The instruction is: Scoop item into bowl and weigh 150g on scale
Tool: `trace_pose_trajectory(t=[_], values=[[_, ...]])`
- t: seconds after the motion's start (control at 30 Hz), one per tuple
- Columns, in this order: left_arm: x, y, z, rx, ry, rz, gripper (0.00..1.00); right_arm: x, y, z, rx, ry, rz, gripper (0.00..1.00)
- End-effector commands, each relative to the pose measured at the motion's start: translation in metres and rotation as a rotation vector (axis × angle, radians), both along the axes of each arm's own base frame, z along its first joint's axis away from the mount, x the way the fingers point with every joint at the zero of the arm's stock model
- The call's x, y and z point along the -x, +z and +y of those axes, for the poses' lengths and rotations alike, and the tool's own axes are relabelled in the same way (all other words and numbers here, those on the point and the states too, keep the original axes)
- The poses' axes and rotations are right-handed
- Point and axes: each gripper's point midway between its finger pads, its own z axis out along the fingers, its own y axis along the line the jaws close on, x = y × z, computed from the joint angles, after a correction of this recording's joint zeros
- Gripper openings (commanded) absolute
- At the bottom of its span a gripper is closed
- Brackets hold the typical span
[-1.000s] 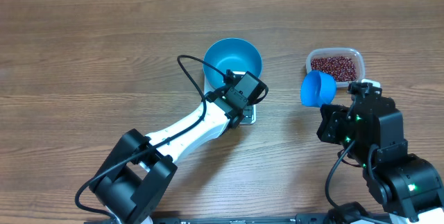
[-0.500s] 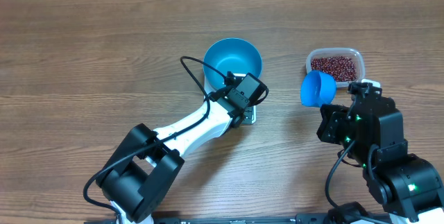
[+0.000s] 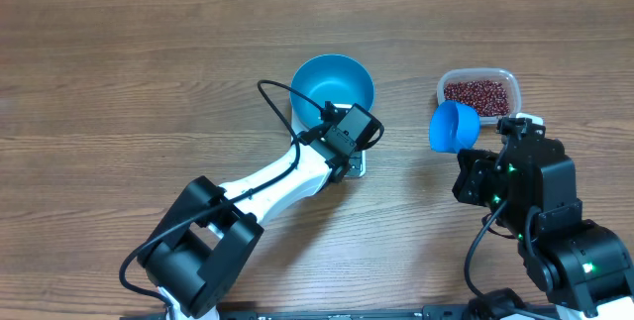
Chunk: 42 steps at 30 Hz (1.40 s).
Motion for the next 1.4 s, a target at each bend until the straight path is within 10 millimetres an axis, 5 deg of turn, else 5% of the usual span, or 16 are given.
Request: trace_pose_trajectory(t=[0.0,1.07,1.23,1.37], values=[[0.003,-0.013,0.004,-0.037,-0.006,0.015,0.04,-0.003,0.017,0.0,-0.008,0.003,-0.047,0.04],[0.012,-0.038,0.011,-0.082,0.029,0.088,0.04,-0.003,0.017,0.0,-0.008,0.003,-0.046,0.04],[0.0,-0.003,0.001,-0.038,0.023,0.033,0.05,-0.003,0.017,0.0,-0.008,0.003,-0.046,0.04],[-0.015,0.052,-0.013,0.037,-0.02,-0.075,0.04,-0.003,0.017,0.0,-0.009,0.003,-0.046,0.04]])
